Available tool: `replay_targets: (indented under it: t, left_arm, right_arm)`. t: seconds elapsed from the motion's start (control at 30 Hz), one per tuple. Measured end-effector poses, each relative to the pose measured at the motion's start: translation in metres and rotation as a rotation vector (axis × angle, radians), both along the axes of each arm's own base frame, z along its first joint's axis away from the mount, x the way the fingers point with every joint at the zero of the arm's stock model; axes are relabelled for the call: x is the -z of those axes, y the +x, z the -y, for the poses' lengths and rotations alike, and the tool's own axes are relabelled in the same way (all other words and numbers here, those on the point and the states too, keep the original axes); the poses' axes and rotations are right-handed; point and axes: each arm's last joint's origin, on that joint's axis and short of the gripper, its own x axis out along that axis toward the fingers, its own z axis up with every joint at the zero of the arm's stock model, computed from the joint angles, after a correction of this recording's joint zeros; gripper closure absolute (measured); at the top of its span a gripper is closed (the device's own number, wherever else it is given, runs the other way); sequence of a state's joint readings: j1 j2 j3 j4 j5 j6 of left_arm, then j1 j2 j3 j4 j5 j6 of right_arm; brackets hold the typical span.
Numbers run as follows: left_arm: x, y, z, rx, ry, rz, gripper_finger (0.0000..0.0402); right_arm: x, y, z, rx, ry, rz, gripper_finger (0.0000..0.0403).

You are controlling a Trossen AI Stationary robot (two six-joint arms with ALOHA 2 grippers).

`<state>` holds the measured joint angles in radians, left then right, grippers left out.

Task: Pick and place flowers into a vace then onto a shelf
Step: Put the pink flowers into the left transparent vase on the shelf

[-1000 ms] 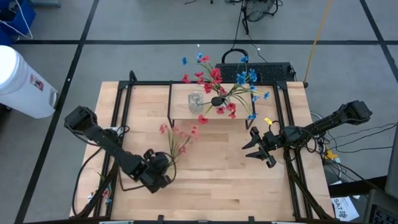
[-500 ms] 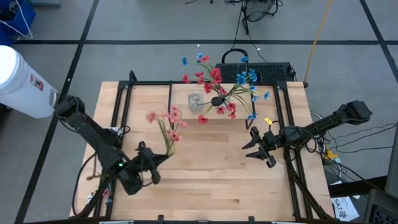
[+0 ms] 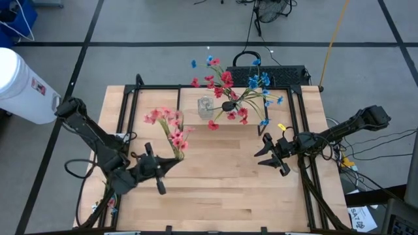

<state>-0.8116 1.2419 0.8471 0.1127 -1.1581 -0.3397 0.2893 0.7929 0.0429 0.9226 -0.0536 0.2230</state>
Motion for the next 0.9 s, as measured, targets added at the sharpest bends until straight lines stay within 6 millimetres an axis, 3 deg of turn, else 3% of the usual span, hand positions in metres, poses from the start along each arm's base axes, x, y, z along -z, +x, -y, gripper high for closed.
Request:
replay_targets:
  t: [0.9]
  left_arm:
    - [-0.006,0.014,-0.011,0.033,0.018,0.008,0.0396]
  right_arm:
    - [0.0,0.0,0.0,0.0,0.0,0.0,0.0252]
